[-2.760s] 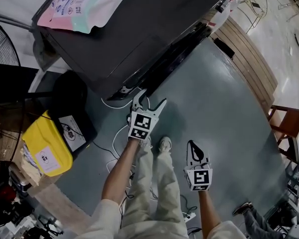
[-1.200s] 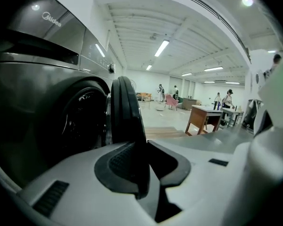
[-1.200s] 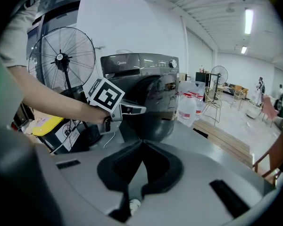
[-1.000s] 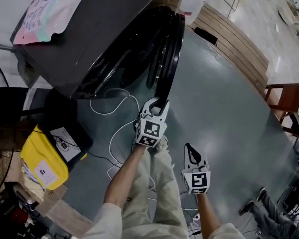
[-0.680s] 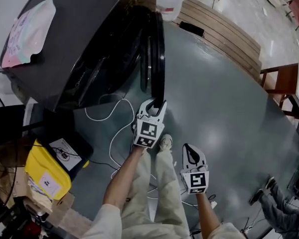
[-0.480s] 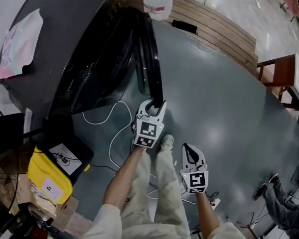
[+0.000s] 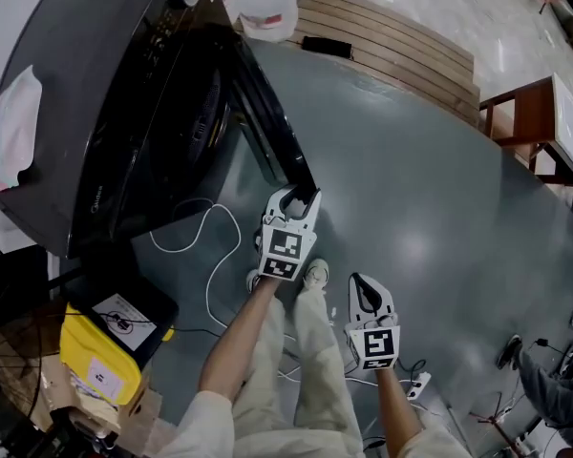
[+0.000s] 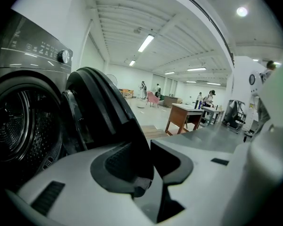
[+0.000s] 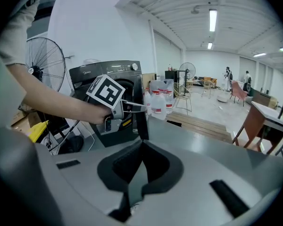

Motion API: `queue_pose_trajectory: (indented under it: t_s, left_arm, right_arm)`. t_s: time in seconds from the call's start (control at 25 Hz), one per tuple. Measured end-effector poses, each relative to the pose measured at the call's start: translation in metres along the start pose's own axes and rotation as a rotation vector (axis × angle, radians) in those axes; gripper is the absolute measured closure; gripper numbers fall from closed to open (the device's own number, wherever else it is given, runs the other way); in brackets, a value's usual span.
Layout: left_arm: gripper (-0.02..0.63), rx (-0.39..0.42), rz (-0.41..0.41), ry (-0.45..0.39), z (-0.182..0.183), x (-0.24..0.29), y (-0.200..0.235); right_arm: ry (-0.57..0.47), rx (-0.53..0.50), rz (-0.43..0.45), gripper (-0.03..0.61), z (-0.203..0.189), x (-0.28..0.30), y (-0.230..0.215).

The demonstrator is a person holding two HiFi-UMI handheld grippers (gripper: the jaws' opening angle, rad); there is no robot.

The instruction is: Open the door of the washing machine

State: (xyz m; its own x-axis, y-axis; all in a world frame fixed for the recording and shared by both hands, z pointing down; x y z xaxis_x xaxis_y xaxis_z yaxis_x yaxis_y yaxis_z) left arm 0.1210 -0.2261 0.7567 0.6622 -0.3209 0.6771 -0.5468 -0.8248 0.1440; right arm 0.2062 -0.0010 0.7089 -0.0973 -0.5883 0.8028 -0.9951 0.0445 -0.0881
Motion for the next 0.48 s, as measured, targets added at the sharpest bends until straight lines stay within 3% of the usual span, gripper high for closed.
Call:
queue_pose_trajectory:
  t_s: [0.48]
  left_arm:
    - [0.531,0.076,-0.035,0.003,0.056,0.071,-0.035]
  right_arm:
    - [0.003,0.081,-0.066,0.578,-0.012,-0.007,-0.063]
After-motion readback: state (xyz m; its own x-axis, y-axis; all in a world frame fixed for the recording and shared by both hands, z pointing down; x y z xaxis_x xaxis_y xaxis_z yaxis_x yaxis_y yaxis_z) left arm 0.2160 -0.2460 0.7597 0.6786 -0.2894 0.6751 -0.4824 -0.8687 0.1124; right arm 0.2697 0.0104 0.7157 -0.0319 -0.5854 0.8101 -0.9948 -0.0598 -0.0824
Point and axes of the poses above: the fingertips, and each gripper's own axes: x forward along the fingers, y to its left, z out of its top, the point moved 9 cm from there along -x, backward along the fingers, and after that the axes turned 12 degrees about y, right-handed, at the moved point
